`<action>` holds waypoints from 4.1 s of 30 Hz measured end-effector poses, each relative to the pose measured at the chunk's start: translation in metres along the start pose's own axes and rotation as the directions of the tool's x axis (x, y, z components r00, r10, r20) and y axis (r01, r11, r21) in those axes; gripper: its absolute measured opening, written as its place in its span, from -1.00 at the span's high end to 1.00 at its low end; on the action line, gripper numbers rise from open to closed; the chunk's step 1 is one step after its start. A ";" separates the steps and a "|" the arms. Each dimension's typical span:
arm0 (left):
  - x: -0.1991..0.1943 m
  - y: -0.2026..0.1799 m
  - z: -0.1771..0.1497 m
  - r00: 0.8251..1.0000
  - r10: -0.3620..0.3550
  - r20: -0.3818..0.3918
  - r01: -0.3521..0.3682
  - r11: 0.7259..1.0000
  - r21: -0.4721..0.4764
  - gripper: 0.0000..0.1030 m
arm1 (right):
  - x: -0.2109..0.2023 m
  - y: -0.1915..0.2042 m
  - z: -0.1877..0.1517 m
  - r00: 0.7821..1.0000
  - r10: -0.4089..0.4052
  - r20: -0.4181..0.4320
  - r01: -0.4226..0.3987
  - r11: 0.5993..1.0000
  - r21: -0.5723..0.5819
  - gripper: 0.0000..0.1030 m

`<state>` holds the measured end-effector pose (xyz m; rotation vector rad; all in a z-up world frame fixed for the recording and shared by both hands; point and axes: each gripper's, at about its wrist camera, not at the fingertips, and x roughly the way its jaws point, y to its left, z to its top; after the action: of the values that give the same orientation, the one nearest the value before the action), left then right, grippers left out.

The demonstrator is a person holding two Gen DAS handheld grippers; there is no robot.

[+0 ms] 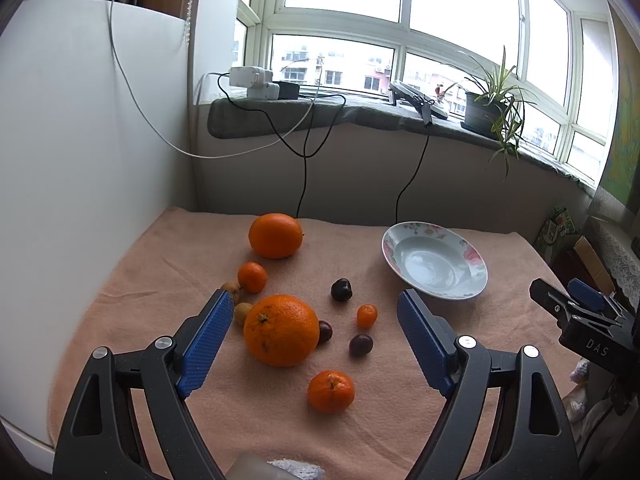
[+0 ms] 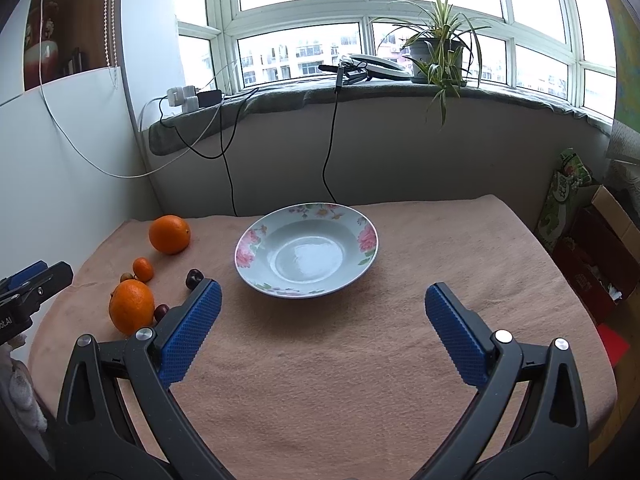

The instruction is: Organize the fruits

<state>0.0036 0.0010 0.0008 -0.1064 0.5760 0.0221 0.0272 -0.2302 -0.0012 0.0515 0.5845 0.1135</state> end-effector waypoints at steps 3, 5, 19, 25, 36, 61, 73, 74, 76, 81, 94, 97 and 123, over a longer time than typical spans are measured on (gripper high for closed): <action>0.002 0.001 -0.001 1.000 0.001 -0.006 -0.001 1.000 -0.004 -0.63 | 0.003 0.000 0.000 1.000 0.004 -0.008 -0.004 1.000 0.000 -1.00; 0.004 0.003 -0.002 1.000 0.001 -0.011 -0.001 1.000 -0.008 -0.63 | 0.006 0.001 0.000 1.000 0.004 -0.014 -0.004 1.000 -0.001 -1.00; 0.017 0.025 -0.009 0.999 -0.003 -0.050 0.000 0.998 -0.062 -0.63 | 0.026 0.023 0.006 0.996 0.081 -0.036 -0.083 0.995 -0.046 -1.00; 0.026 0.040 -0.019 0.995 -0.028 -0.091 0.018 0.994 -0.106 -0.63 | 0.044 0.041 0.011 0.979 0.188 -0.075 -0.193 0.979 -0.069 -1.00; 0.050 0.063 -0.043 0.977 -0.108 -0.186 0.064 0.972 -0.227 -0.60 | 0.084 0.084 0.012 0.905 0.369 -0.213 -0.394 0.915 -0.087 -1.00; 0.087 0.080 -0.052 0.948 -0.221 -0.231 0.139 0.936 -0.324 -0.44 | 0.146 0.175 -0.001 0.693 0.530 -0.488 -0.653 0.748 -0.116 -0.86; 0.098 0.078 -0.053 0.941 -0.238 -0.242 0.153 0.933 -0.326 -0.37 | 0.156 0.194 -0.008 0.645 0.533 -0.548 -0.692 0.711 -0.124 -0.64; 0.098 0.077 -0.052 0.941 -0.239 -0.242 0.153 0.933 -0.325 -0.37 | 0.157 0.195 -0.009 0.642 0.531 -0.552 -0.694 0.709 -0.124 -0.58; 0.099 0.077 -0.052 0.940 -0.240 -0.243 0.155 0.933 -0.325 -0.37 | 0.158 0.197 -0.010 0.646 0.522 -0.557 -0.689 0.713 -0.132 -0.57; 0.102 0.079 -0.052 0.936 -0.254 -0.243 0.166 0.929 -0.332 -0.37 | 0.163 0.197 -0.012 0.656 0.499 -0.567 -0.673 0.726 -0.140 -0.40; 0.103 0.076 -0.050 0.936 -0.257 -0.240 0.174 0.932 -0.317 -0.24 | 0.161 0.194 -0.012 0.659 0.504 -0.558 -0.670 0.731 -0.130 -0.32; 0.103 0.074 -0.048 0.938 -0.254 -0.238 0.173 0.933 -0.315 -0.24 | 0.160 0.192 -0.012 0.660 0.509 -0.553 -0.669 0.733 -0.124 -0.32; 0.104 0.022 -0.014 0.933 -0.295 -0.208 0.248 0.943 -0.223 -0.24 | 0.144 0.130 0.029 0.723 0.519 -0.456 -0.617 0.781 -0.090 -0.31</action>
<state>0.0823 0.0200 -0.0699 -0.3823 0.7960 -0.2090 0.1501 -0.0838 -0.0454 -0.0275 0.9615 0.8257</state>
